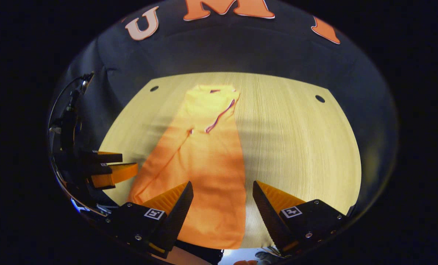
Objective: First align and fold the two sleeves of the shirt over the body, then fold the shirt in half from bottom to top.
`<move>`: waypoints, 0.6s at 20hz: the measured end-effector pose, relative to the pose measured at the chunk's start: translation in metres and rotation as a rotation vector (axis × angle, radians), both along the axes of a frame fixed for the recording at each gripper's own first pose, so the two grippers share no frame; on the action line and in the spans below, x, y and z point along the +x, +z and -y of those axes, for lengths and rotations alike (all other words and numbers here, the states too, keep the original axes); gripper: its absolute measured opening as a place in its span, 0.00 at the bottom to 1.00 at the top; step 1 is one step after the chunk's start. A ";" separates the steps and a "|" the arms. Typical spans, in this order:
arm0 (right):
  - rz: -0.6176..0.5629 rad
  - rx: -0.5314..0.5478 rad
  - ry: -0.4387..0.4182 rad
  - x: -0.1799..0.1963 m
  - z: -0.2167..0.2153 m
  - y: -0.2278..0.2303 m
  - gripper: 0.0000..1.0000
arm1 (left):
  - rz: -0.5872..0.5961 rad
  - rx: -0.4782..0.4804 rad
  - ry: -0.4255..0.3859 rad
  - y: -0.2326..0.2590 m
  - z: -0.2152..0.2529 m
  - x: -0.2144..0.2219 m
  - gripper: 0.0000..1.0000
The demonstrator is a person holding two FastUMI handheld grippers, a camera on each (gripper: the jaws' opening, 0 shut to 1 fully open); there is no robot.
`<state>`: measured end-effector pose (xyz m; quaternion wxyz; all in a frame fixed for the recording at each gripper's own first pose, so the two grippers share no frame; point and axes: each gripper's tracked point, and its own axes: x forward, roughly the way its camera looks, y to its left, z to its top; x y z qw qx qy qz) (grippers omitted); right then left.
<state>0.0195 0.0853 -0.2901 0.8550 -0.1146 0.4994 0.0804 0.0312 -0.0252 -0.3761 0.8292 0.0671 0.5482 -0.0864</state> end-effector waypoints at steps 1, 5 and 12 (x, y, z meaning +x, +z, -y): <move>-0.029 -0.013 0.001 -0.013 0.002 -0.010 0.99 | -0.021 -0.008 0.004 -0.004 -0.001 -0.017 0.98; -0.164 -0.029 -0.027 -0.076 0.005 -0.043 0.99 | -0.105 0.012 0.006 -0.017 -0.004 -0.066 0.98; -0.288 -0.091 -0.113 -0.128 0.034 -0.079 1.00 | -0.243 0.054 0.076 -0.049 -0.022 -0.142 0.99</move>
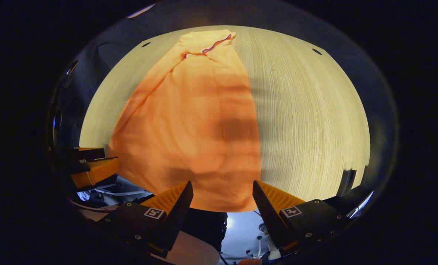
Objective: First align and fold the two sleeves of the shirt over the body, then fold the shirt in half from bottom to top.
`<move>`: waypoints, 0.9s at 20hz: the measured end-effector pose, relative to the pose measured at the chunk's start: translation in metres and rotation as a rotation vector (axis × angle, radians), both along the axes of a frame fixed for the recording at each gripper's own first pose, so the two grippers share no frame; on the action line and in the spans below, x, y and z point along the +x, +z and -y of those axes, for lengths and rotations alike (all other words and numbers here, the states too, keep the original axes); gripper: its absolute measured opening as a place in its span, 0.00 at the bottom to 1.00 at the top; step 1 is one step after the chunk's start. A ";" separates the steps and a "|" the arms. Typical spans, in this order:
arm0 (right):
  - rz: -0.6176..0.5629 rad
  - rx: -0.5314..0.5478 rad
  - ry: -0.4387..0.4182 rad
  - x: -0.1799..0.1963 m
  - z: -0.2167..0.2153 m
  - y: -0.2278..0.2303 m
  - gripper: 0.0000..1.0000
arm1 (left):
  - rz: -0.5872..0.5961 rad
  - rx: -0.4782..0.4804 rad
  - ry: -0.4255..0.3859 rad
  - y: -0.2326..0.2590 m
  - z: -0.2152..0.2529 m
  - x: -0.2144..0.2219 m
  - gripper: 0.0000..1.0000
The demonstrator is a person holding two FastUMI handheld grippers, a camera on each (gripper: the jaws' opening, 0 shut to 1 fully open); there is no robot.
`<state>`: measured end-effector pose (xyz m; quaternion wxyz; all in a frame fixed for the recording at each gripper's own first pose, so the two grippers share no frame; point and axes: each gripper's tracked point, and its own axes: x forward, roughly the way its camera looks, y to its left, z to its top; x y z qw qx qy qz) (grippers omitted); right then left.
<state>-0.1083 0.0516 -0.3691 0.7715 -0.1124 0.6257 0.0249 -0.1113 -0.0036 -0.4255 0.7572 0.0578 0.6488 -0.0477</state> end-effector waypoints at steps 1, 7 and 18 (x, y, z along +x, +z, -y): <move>-0.017 -0.009 -0.008 -0.004 0.004 -0.005 0.99 | -0.006 0.010 0.002 -0.003 0.001 -0.003 0.99; -0.065 -0.078 -0.002 -0.012 0.012 -0.025 0.99 | -0.020 0.093 -0.024 -0.021 -0.003 -0.009 0.99; -0.068 -0.067 -0.016 -0.016 0.010 -0.028 0.97 | -0.011 0.100 0.009 -0.022 0.000 -0.008 0.97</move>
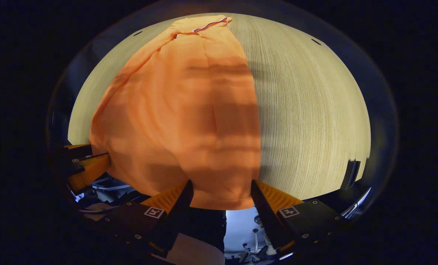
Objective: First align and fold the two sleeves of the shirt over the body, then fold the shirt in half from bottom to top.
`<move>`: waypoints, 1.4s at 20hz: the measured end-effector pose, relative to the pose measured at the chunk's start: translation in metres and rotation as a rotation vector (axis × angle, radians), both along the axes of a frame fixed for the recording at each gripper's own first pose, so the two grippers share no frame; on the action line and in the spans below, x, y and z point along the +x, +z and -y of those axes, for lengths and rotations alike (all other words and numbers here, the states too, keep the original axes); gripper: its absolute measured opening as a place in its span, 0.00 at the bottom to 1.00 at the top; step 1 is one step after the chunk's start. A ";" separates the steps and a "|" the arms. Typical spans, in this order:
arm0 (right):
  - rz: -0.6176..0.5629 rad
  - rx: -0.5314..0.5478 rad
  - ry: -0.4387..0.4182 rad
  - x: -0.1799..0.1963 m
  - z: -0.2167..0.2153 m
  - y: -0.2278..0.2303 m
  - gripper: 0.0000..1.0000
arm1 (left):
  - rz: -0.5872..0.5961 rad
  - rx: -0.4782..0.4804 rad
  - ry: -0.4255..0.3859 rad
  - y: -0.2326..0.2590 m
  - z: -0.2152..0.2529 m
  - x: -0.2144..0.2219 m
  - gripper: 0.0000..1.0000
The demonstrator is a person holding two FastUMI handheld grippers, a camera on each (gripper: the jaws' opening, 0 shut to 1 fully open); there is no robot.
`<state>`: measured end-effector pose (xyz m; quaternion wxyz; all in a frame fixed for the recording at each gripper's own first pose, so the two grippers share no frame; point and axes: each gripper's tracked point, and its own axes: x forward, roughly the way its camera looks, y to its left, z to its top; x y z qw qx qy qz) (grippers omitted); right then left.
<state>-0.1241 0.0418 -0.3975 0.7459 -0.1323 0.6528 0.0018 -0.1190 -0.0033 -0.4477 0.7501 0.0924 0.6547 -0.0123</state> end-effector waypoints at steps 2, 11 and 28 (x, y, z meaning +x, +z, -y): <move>-0.006 0.003 0.003 -0.003 -0.002 -0.001 0.70 | 0.031 -0.010 0.024 -0.004 0.002 0.005 0.69; 0.019 0.131 -0.071 -0.003 -0.014 0.000 0.00 | 0.071 -0.041 -0.118 0.000 0.004 0.005 0.01; 0.282 0.200 0.017 0.135 -0.040 0.115 0.00 | 0.336 -0.128 -0.129 0.098 0.040 0.146 0.01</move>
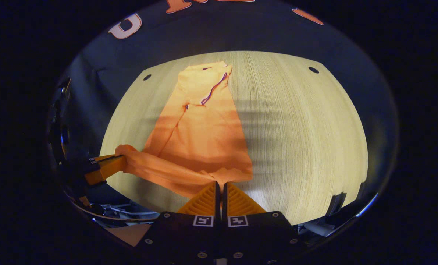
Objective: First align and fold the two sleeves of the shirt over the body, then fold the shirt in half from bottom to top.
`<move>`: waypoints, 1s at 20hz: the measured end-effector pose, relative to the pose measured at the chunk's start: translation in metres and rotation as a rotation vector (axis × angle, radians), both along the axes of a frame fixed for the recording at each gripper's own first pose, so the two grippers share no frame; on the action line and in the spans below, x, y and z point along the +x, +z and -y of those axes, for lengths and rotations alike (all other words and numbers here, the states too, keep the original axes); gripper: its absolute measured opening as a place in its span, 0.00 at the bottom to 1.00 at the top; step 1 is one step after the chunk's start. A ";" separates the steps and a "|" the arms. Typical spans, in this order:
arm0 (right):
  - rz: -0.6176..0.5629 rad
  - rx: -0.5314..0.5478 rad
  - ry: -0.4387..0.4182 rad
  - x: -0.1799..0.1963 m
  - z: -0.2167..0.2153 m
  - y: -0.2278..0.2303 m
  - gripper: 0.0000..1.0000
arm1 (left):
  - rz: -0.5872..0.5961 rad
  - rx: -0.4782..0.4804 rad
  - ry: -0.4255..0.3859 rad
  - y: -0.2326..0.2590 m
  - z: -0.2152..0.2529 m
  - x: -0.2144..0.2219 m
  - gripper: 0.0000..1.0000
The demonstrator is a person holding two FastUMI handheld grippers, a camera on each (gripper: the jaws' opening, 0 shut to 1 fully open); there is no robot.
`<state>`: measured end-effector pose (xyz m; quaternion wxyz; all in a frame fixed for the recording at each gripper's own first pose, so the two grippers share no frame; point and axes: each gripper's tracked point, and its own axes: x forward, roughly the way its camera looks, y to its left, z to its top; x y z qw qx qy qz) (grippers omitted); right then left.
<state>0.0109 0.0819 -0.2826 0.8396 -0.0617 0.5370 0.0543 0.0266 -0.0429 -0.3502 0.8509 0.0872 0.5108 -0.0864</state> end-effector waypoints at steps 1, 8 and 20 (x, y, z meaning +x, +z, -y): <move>0.020 -0.006 0.010 0.011 -0.001 0.008 0.00 | 0.019 -0.001 -0.006 0.005 0.003 0.012 0.01; 0.144 -0.004 0.041 0.098 -0.016 0.051 0.00 | 0.160 -0.008 -0.030 0.052 0.017 0.107 0.01; 0.243 0.003 0.020 0.252 -0.025 0.063 0.00 | 0.273 0.023 -0.065 0.061 0.039 0.274 0.00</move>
